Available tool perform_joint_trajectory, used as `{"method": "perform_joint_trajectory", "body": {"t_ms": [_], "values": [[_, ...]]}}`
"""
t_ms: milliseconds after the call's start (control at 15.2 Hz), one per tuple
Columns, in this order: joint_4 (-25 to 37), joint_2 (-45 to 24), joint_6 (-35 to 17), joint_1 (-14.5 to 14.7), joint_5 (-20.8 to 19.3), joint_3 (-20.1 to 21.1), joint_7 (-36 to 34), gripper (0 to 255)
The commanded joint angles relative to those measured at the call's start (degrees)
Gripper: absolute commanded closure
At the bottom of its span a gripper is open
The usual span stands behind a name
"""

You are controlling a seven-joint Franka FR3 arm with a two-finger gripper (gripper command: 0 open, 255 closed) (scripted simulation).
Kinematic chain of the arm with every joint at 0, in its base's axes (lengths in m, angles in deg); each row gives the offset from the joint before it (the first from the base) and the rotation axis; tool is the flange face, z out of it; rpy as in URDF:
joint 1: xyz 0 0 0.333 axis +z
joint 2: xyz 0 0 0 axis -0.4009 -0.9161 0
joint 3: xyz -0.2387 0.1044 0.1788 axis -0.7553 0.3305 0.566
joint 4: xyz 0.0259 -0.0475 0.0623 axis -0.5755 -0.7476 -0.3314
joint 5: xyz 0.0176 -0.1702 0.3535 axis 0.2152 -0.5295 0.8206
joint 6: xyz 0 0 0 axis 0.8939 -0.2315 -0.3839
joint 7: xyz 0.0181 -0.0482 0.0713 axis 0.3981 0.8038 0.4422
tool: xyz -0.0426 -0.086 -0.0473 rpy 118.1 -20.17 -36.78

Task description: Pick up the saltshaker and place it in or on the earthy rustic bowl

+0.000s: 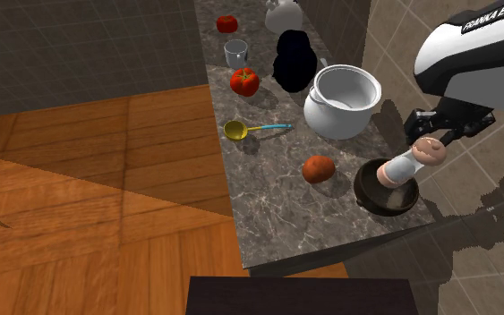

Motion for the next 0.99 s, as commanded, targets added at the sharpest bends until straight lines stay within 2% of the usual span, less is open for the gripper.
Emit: {"method": "perform_joint_trajectory", "body": {"t_ms": [0, 528, 594, 924], "values": [[-0.4, -0.9, -1.4, 0.0, 0.1, 0.0, 0.0, 255], [-0.4, -1.1, -1.5, 0.0, 0.1, 0.0, 0.0, 255], [-0.4, -1.1, -1.5, 0.0, 0.1, 0.0, 0.0, 0], [-0.5, -1.1, -1.5, 0.0, 0.1, 0.0, 0.0, 0]]}}
